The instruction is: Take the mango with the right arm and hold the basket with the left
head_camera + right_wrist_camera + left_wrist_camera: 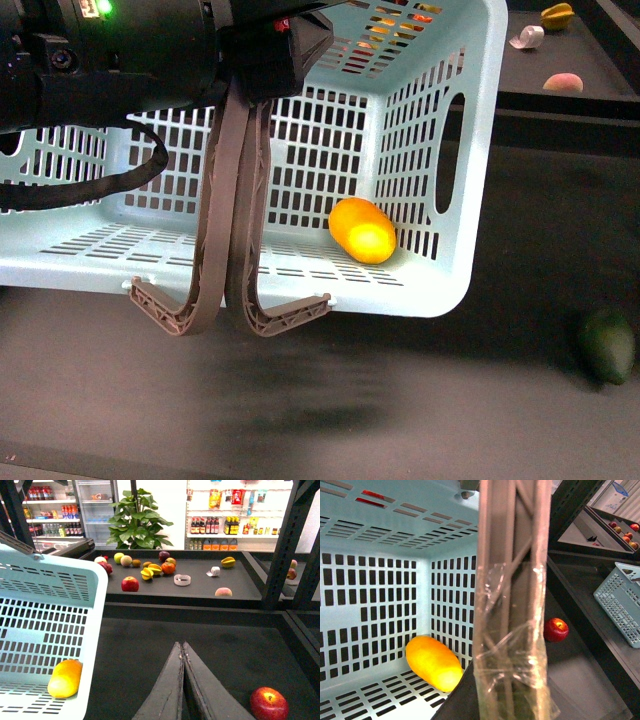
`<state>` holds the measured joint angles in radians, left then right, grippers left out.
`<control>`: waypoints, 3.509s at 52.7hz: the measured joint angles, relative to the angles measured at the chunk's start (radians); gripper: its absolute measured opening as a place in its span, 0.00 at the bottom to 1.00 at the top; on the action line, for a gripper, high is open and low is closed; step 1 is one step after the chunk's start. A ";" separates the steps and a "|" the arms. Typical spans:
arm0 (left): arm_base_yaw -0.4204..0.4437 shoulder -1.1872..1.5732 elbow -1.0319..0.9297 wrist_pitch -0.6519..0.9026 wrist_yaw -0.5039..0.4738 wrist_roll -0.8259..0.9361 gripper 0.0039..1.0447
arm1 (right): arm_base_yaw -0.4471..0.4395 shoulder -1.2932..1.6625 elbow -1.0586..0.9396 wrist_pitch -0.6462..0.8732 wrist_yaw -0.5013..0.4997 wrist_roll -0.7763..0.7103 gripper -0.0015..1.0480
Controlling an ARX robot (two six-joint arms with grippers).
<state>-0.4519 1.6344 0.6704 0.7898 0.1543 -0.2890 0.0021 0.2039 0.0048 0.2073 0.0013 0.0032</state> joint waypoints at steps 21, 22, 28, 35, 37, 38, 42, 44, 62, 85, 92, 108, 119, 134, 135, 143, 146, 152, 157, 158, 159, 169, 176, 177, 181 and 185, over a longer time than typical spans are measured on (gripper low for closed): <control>0.000 0.000 0.000 0.000 0.001 0.002 0.08 | 0.000 -0.198 0.000 -0.205 -0.003 0.000 0.02; 0.000 0.000 0.000 0.000 0.001 0.002 0.08 | 0.000 -0.198 0.000 -0.205 -0.003 0.000 0.02; 0.000 0.000 0.000 0.000 0.000 -0.001 0.08 | 0.000 -0.198 0.000 -0.205 -0.003 0.000 0.02; 0.000 0.000 0.000 0.000 0.000 0.000 0.08 | 0.000 -0.198 0.000 -0.205 -0.003 0.000 0.02; 0.000 0.000 0.000 0.000 0.000 0.000 0.08 | 0.000 -0.198 0.000 -0.205 -0.003 -0.002 0.03; 0.000 0.000 0.000 0.000 0.000 0.000 0.08 | 0.000 -0.198 0.000 -0.205 -0.003 -0.002 0.04; 0.000 0.000 0.000 0.000 0.000 0.000 0.08 | 0.000 -0.198 0.000 -0.205 -0.003 -0.002 0.15; 0.000 0.000 0.000 0.000 0.000 0.000 0.08 | 0.000 -0.198 0.000 -0.205 -0.003 -0.002 0.22; -0.006 0.096 0.079 0.031 -0.129 0.122 0.08 | 0.000 -0.199 0.000 -0.205 -0.003 -0.002 0.79; 0.122 0.352 0.552 -0.225 -0.278 -0.484 0.08 | 0.000 -0.199 0.000 -0.206 -0.003 -0.002 0.92; 0.177 0.413 0.641 -0.371 -0.397 -0.742 0.08 | 0.000 -0.199 0.000 -0.206 -0.003 -0.002 0.92; 0.272 0.455 0.678 -0.470 -0.519 -0.978 0.08 | 0.000 -0.200 0.000 -0.206 -0.003 -0.002 0.92; 0.298 0.472 0.681 -0.475 -0.505 -1.112 0.08 | 0.000 -0.200 0.000 -0.206 -0.003 -0.002 0.92; 0.352 0.510 0.681 -0.492 -0.499 -1.206 0.08 | 0.000 -0.200 0.000 -0.206 -0.003 -0.002 0.92; 0.357 0.513 0.681 -0.492 -0.500 -1.209 0.08 | 0.000 -0.200 0.000 -0.206 -0.003 -0.002 0.92; 0.375 0.529 0.678 -0.499 -0.504 -1.220 0.08 | 0.000 -0.200 0.000 -0.206 -0.003 -0.002 0.92; 0.379 0.539 0.678 -0.525 -0.511 -1.221 0.08 | 0.000 -0.200 0.000 -0.206 -0.003 -0.002 0.92; 0.380 0.550 0.674 -0.546 -0.510 -1.228 0.08 | 0.000 -0.200 0.000 -0.206 -0.003 -0.002 0.92; 0.381 0.550 0.674 -0.562 -0.500 -1.232 0.23 | 0.000 -0.200 0.000 -0.206 -0.003 -0.002 0.92; 0.381 0.550 0.674 -0.565 -0.500 -1.232 0.25 | 0.000 -0.200 0.000 -0.206 -0.003 -0.002 0.92; 0.381 0.550 0.674 -0.574 -0.499 -1.232 0.30 | 0.000 -0.200 0.000 -0.206 -0.003 -0.002 0.92; 0.385 0.484 0.615 -0.568 -0.518 -1.179 0.68 | 0.000 -0.200 0.000 -0.206 -0.003 -0.002 0.92; 0.387 0.397 0.555 -0.544 -0.521 -1.125 0.89 | 0.000 -0.200 0.000 -0.206 -0.003 -0.002 0.92; 0.388 0.382 0.544 -0.540 -0.521 -1.118 0.92 | 0.000 -0.200 0.000 -0.206 -0.003 -0.002 0.92; 0.391 0.334 0.499 -0.520 -0.528 -1.076 0.95 | 0.000 -0.200 0.000 -0.206 -0.003 -0.002 0.92; 0.393 0.279 0.438 -0.491 -0.546 -1.033 0.95 | 0.000 -0.200 0.000 -0.206 -0.003 -0.002 0.92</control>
<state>-0.0593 1.9133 1.1084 0.2989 -0.3912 -1.3216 0.0021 0.0044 0.0051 0.0017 -0.0013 0.0013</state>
